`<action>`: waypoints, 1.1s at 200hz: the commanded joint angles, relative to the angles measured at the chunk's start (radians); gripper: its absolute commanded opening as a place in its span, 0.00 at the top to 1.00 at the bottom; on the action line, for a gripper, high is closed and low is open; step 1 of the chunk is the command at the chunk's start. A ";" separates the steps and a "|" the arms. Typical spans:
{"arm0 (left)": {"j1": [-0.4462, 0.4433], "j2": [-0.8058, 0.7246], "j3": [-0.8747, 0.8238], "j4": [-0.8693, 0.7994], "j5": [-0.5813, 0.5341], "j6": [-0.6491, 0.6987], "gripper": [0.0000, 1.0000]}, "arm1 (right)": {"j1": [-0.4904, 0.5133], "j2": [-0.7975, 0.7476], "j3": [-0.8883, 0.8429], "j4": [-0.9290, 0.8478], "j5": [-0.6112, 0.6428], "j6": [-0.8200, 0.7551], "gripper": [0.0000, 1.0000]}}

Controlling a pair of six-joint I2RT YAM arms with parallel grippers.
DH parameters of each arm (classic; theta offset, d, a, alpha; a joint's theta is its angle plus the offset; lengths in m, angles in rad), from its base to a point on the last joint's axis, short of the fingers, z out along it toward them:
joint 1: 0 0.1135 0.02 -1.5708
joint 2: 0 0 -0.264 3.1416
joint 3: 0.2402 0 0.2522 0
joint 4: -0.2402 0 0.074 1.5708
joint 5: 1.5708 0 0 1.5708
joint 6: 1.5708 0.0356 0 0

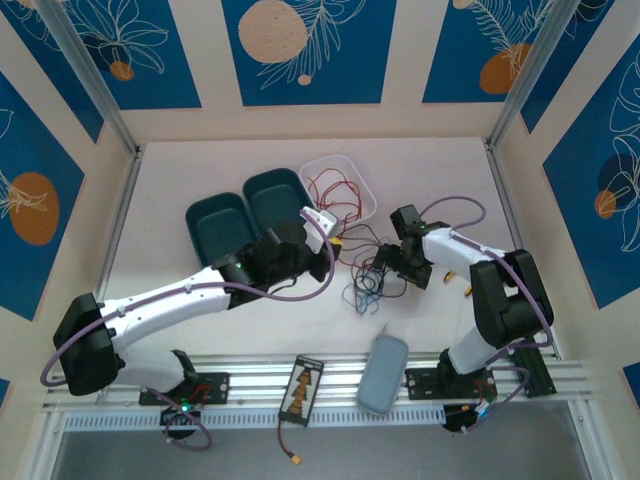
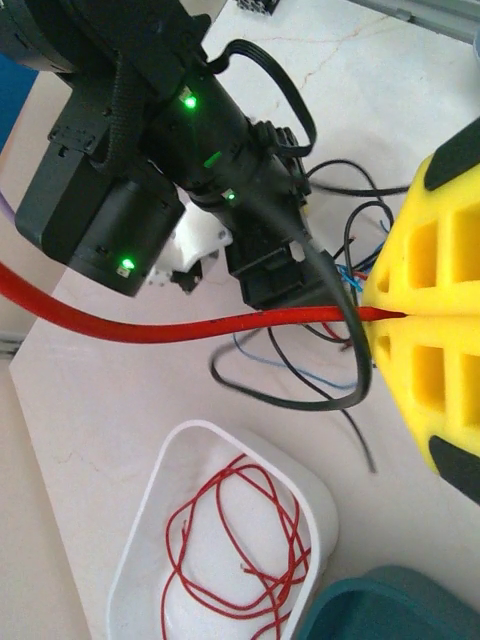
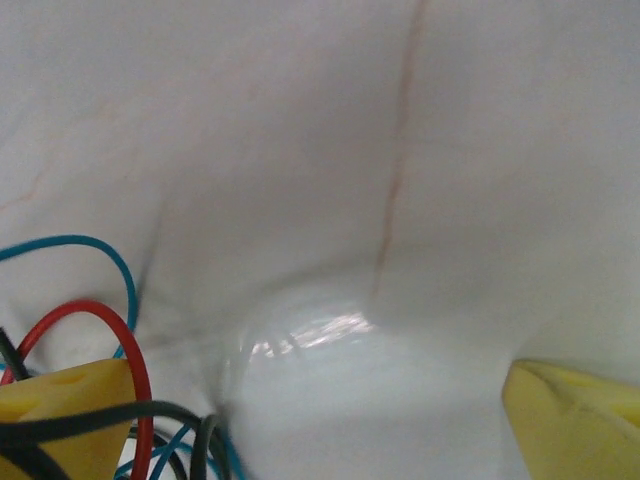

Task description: Untangle the cables

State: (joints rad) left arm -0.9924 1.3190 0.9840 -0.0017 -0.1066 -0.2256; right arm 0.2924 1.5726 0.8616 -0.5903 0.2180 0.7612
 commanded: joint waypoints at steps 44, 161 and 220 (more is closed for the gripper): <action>0.038 0.005 0.015 -0.001 0.025 -0.021 1.00 | -0.045 -0.248 -0.037 -0.058 0.023 -0.026 0.09; 0.109 0.066 -0.050 0.161 0.253 -0.056 1.00 | 0.136 -0.734 -0.001 0.139 -0.192 -0.114 0.42; 0.109 0.097 -0.071 0.213 0.351 -0.078 1.00 | 0.295 -0.589 0.070 0.298 -0.162 -0.166 0.47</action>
State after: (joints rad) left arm -0.8902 1.4040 0.9249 0.1520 0.1627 -0.2905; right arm 0.5575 0.9100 0.8944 -0.3851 0.0555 0.6270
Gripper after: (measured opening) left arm 0.041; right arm 0.558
